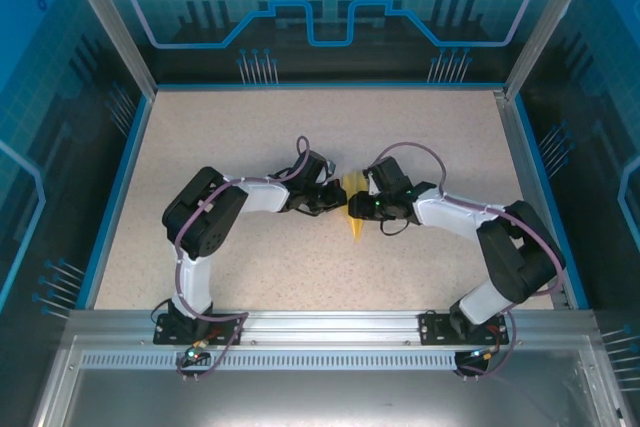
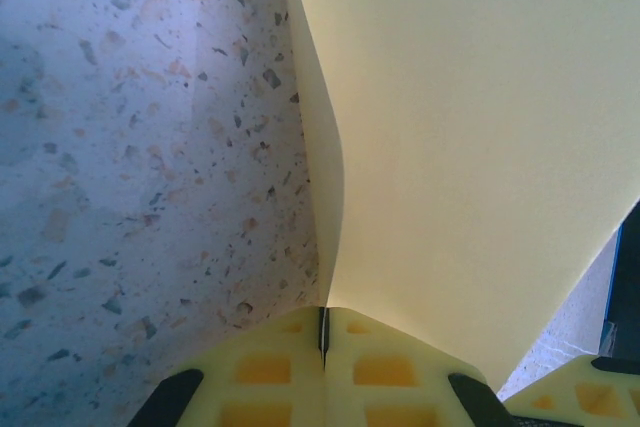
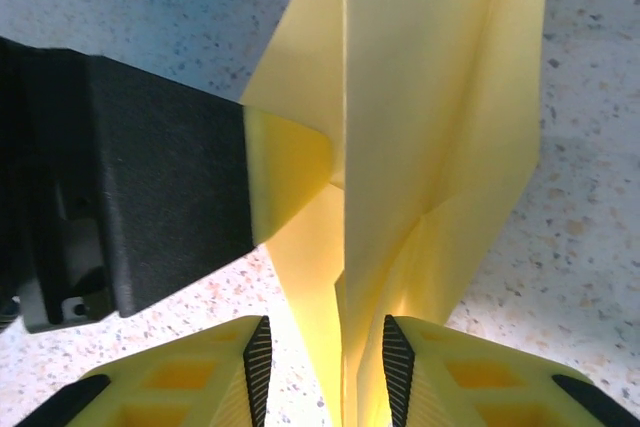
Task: Fold a paper plane with a square sheet of paper (pick it up from the middle)
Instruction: Move a paper plane to the center of the table.
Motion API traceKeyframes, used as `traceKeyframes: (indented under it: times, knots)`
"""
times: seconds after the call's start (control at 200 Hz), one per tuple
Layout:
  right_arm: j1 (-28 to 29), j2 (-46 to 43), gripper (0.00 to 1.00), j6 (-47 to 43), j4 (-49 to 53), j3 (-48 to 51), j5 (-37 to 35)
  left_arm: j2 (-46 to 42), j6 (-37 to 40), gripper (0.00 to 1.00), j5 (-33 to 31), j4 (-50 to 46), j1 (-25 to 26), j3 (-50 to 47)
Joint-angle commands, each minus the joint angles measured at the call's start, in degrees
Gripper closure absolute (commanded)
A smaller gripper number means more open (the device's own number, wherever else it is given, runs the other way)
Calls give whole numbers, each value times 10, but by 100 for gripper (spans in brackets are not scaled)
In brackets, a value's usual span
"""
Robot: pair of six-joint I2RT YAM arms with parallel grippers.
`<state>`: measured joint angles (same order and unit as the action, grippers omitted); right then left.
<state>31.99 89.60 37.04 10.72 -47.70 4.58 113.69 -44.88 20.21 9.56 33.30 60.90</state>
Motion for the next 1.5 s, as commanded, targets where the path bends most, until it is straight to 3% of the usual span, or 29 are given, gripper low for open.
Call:
traceKeyframes:
  times: [0.0, 0.34, 0.54, 0.655, 0.8, 1.105, 1.215, 1.316, 1.496]
  knots:
    - [12, 13, 62, -9, 36, -22, -41, 8, 7, 100, -5, 6, -5, -11]
    - [26, 67, 62, -14, 51, -63, -47, 7, 7, 99, -4, 7, -4, -12]
    - [32, 79, 73, 1, 82, -82, -86, -1, 7, 95, -5, 1, -3, -12]
    - [42, 80, 88, 9, 120, -100, -125, -24, 9, 84, -12, -20, -6, -11]
    - [53, 81, 94, 10, 166, -128, -168, -82, 14, 61, -17, -41, -35, -31]
    - [80, 127, 90, 9, 213, -178, -227, -210, 26, 43, -116, -168, -123, -82]
    - [86, 149, 88, 13, 216, -191, -234, -243, 34, 34, -156, -198, -129, -94]
    - [90, 158, 78, 17, 213, -195, -231, -268, 39, 24, -174, -198, -129, -107]
    - [94, 169, 75, 29, 217, -200, -240, -283, 46, 13, -193, -214, -129, -110]
